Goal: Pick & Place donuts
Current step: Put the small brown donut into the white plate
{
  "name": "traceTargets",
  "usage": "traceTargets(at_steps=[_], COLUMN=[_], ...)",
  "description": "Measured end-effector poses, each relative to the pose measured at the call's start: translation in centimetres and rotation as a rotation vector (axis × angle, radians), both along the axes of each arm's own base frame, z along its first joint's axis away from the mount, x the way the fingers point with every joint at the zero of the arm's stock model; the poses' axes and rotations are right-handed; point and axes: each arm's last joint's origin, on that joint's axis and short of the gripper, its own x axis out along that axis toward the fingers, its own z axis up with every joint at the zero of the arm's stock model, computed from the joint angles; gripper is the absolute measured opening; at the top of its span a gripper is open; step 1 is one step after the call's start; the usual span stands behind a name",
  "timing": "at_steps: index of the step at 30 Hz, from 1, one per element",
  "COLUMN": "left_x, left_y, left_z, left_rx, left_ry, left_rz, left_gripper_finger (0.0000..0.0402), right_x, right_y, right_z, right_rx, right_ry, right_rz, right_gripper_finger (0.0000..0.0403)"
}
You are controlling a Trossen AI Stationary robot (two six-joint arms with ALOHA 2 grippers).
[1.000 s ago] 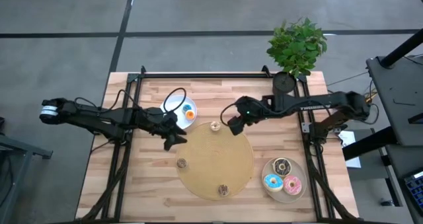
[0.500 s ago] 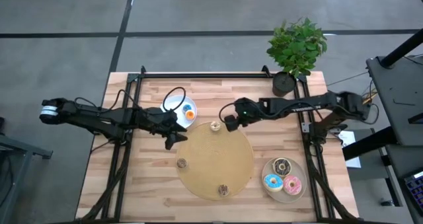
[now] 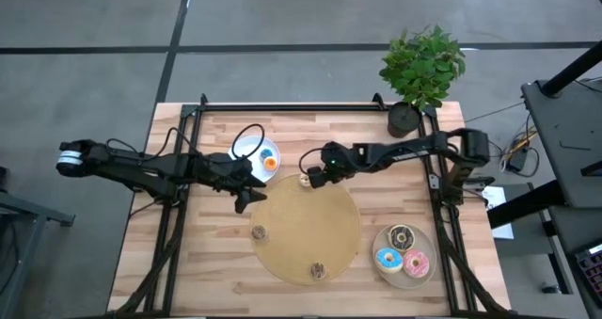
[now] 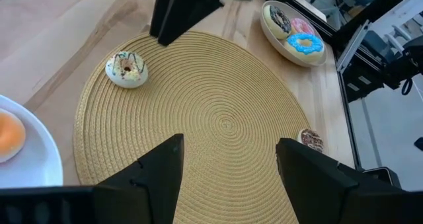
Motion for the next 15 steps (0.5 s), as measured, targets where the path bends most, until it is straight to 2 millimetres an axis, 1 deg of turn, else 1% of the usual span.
traceTargets(at_steps=[3,7,15], left_x=[0.0,0.0,0.0], left_y=[0.0,0.0,0.0], left_z=[0.0,0.0,0.0], left_rx=[0.0,0.0,0.0], left_ry=[0.0,0.0,-0.001], left_rz=[0.0,0.0,0.0], left_gripper_finger=[0.0213,0.0213,0.0213], right_x=[0.5,0.6,0.5], right_y=[-0.1,-0.3,-0.9], right_z=[-1.0,-1.6,-1.8], right_rx=[0.012,0.021,0.015], right_ry=[-0.004,0.007,0.012], right_rz=[0.0,-0.014,-0.031], right_gripper_finger=[0.0224,0.0224,0.0224])
